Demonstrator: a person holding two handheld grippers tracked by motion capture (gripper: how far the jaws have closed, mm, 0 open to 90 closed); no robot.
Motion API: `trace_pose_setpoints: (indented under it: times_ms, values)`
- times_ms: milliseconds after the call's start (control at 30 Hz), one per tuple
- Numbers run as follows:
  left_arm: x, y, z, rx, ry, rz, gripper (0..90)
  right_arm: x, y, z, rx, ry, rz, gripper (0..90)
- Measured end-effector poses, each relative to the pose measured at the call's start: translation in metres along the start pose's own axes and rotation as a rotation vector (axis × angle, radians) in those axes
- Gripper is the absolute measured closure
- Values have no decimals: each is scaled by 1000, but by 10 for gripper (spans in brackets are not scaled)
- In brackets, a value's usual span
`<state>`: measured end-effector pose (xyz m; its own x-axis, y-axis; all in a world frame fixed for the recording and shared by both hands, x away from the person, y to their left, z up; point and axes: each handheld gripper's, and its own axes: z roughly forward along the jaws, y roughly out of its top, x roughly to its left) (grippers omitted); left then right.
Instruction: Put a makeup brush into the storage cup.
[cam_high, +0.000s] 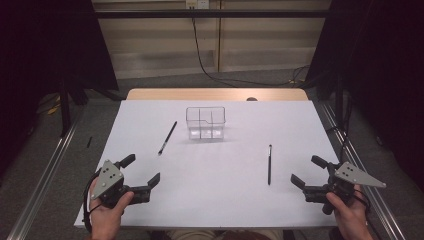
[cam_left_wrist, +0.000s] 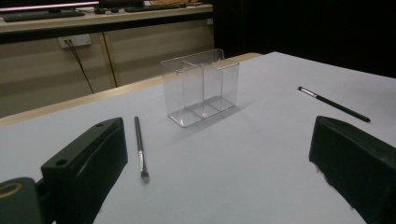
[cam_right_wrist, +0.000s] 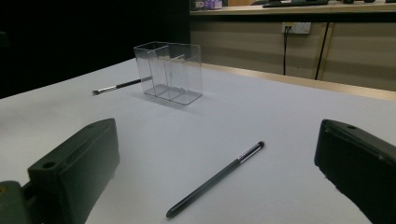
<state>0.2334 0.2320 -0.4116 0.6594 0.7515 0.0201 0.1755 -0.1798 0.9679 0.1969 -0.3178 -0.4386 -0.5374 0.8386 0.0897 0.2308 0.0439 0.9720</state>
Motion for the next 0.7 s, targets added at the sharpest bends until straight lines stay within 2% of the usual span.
trace_pose_setpoints:
  times_ms: [100, 167, 500, 567, 700]
  values:
    - [1, 2, 5, 0, -18, -16, 51, 0, 1, 0, -16, 7, 13, 0]
    - [-1, 4, 11, 13, -24, -3, 51, 1, 0, 0, -8, 10, 1, 0]
    - [-6, 11, 36, 28, -59, 26, 50, 1, 0, 1, -9, 19, 10, 0]
    - [-6, 11, 42, 32, -48, 21, 49, 1, 0, 1, -10, 19, 12, 0]
    - [-7, 11, 52, 41, -67, 7, 48, 1, 0, 2, -8, 19, 17, 0]
